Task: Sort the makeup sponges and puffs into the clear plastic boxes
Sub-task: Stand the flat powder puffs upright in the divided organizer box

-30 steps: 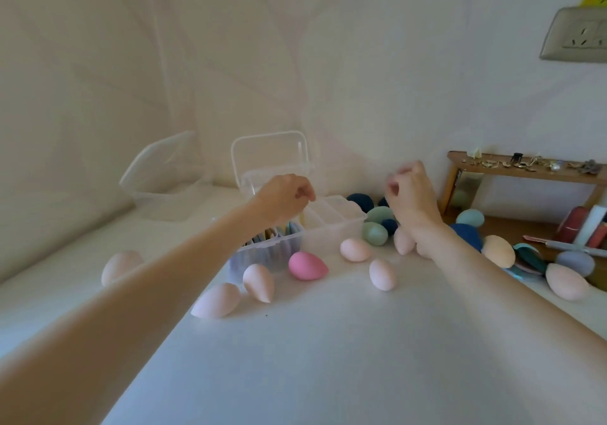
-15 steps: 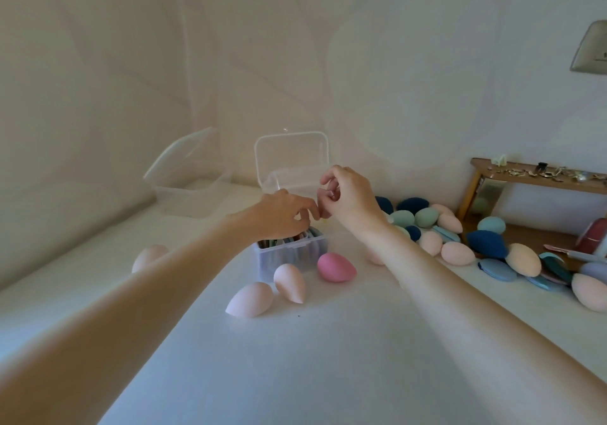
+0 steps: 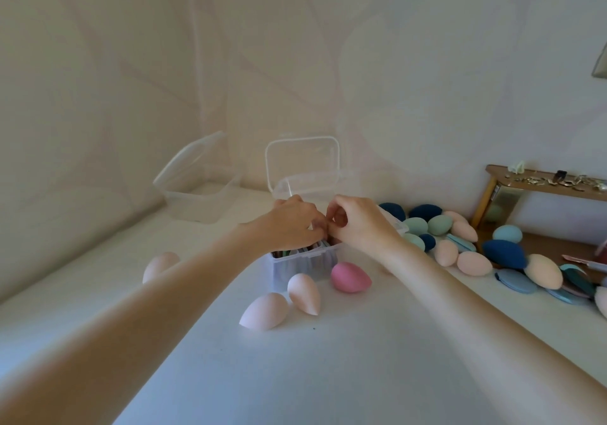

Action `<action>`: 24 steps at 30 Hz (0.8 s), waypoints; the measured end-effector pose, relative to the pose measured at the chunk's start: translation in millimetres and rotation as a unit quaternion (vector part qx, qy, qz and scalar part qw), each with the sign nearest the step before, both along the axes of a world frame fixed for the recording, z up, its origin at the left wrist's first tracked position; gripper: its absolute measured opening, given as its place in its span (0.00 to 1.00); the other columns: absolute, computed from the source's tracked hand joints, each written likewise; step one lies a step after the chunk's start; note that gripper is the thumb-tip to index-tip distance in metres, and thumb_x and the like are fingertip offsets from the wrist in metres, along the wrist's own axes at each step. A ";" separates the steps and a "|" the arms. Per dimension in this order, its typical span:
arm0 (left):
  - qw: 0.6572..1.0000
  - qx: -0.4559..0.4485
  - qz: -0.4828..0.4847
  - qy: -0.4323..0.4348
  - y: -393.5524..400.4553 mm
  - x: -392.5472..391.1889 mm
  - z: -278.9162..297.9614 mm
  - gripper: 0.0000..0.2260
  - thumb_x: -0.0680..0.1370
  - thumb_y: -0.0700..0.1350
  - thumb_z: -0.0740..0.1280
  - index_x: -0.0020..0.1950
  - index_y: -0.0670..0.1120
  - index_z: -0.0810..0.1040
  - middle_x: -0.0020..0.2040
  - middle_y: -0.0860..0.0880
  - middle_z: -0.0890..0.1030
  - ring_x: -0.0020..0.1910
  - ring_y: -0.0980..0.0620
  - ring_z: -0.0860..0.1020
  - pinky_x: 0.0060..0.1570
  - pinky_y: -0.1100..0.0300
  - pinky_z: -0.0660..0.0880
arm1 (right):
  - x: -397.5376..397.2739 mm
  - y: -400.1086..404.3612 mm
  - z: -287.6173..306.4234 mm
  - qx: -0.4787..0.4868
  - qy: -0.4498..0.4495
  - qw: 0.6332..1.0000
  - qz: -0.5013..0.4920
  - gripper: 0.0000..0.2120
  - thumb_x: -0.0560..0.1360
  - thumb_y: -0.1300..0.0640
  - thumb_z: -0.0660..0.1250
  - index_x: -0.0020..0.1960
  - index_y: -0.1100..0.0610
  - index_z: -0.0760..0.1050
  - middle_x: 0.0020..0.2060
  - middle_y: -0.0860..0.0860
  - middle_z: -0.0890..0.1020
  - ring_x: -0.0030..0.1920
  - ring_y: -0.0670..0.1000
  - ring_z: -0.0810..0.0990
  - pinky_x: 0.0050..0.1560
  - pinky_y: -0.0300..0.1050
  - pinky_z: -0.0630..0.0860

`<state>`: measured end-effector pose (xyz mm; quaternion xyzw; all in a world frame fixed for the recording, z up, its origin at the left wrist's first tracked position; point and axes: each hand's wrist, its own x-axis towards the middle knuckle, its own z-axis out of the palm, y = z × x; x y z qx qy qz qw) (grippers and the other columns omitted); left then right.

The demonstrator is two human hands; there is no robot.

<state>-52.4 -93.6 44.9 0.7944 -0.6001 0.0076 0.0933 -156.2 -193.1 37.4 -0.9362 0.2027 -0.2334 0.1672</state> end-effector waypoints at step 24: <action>0.995 0.100 0.015 0.025 -1.2 -10.0 7.4 0.18 0.80 0.42 0.52 0.62 0.54 0.76 0.61 0.52 0.78 0.61 0.50 0.67 0.64 0.54 0.62 | -8.9 10.8 20.8 -0.015 0.249 0.968 -0.004 0.13 0.78 0.57 0.56 0.46 0.50 0.80 0.61 0.57 0.71 0.65 0.60 0.66 0.55 0.45 0.64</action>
